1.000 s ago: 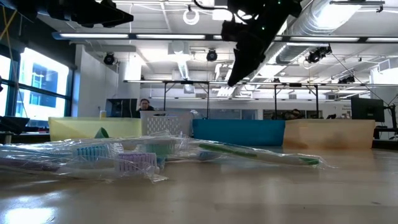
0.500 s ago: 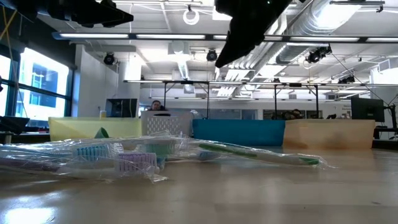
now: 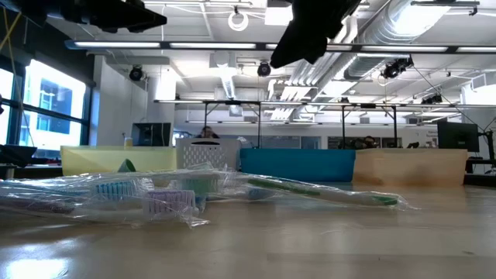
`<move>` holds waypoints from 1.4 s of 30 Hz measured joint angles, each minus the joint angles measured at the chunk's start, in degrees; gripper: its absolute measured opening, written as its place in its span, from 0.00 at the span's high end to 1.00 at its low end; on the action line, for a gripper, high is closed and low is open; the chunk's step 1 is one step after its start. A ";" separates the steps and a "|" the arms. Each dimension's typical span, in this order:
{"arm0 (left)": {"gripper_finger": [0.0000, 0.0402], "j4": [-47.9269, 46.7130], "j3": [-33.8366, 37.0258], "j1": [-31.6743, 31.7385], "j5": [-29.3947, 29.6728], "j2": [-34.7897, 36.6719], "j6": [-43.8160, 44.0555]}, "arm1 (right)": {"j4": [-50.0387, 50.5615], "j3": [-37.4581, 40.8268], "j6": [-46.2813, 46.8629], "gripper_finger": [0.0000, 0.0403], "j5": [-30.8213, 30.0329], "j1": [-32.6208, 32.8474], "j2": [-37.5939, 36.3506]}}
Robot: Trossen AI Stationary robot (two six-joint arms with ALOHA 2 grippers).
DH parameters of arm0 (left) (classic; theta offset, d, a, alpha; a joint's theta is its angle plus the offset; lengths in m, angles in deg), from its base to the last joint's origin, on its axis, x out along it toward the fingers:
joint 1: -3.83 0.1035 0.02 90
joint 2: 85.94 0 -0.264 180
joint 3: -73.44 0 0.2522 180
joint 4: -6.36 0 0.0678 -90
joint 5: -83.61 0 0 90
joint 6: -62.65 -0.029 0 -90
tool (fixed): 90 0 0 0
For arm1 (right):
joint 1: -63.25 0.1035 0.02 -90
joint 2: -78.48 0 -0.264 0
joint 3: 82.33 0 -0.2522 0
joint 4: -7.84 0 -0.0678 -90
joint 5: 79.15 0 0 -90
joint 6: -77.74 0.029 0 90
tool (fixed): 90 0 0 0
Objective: Pick & Place Toothbrushes
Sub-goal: Put the green toothbrush into the white bin
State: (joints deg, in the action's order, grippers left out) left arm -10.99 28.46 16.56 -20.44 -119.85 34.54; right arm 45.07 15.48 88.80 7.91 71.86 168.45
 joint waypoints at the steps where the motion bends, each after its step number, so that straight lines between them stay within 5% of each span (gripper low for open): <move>1: 0.51 0.32 0.00 0.00 0.00 0.00 0.17 | 0.02 0.00 0.89 0.85 0.60 0.45 0.00; 16: 0.51 0.58 0.00 -0.01 -0.01 0.00 4.43 | -3.03 0.00 2.35 0.85 1.34 8.95 0.24; 25: 0.51 0.58 0.00 0.00 -0.01 0.00 4.43 | -4.03 0.00 11.76 0.89 -4.83 12.20 0.24; 29: 0.51 0.45 0.00 0.00 -0.02 0.00 4.43 | -4.05 0.00 11.83 0.98 -5.52 12.72 0.26; 42: 0.51 0.43 0.00 -0.02 -0.02 0.00 4.41 | 0.59 -0.04 12.17 0.99 -2.57 11.47 6.75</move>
State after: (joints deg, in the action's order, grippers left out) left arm -10.56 28.46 16.54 -20.46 -119.85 38.95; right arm 45.67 15.44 100.97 5.35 83.33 175.20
